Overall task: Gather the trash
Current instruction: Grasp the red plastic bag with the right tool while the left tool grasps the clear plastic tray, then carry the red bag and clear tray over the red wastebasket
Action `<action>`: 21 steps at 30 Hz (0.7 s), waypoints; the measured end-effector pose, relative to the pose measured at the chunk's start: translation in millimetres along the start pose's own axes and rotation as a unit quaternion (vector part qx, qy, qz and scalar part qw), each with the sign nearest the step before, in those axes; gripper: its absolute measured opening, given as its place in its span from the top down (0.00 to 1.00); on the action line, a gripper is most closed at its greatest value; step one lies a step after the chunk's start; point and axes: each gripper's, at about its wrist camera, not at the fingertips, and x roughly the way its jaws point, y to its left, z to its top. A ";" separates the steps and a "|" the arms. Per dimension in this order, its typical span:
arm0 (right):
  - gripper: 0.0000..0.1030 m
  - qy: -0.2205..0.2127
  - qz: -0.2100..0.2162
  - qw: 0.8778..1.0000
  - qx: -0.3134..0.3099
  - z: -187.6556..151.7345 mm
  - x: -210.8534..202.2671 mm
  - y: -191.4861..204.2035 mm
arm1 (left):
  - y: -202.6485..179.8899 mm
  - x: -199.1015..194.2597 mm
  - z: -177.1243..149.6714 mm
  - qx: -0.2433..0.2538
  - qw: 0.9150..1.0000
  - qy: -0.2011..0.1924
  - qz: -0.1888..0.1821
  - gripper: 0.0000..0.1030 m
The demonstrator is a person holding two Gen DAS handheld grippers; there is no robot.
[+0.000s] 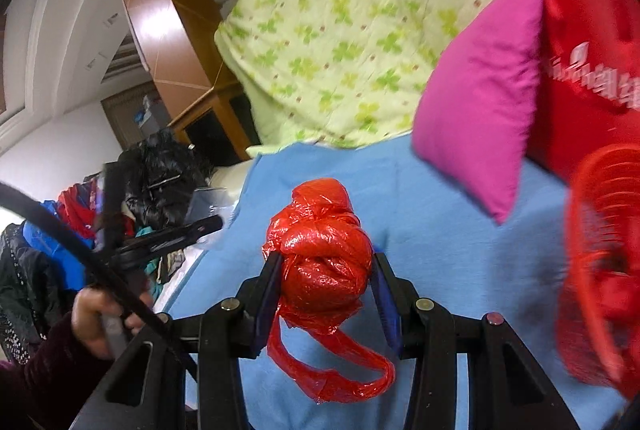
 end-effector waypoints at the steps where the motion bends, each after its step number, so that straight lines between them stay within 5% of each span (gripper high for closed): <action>1: 0.55 -0.005 -0.004 1.000 0.002 -0.3 -11.6 -3.4 | -7.9 -6.7 -1.2 0.004 1.000 -0.003 -0.005 0.47; 11: 0.55 -0.076 -0.042 0.996 0.015 3.8 -110.1 -26.6 | -116.9 -78.4 -8.5 0.087 0.993 -0.054 -0.052 0.46; 21: 0.55 -0.131 -0.068 0.988 0.043 4.0 -171.6 -56.7 | -182.7 -110.8 -6.6 0.137 0.985 -0.087 -0.065 0.46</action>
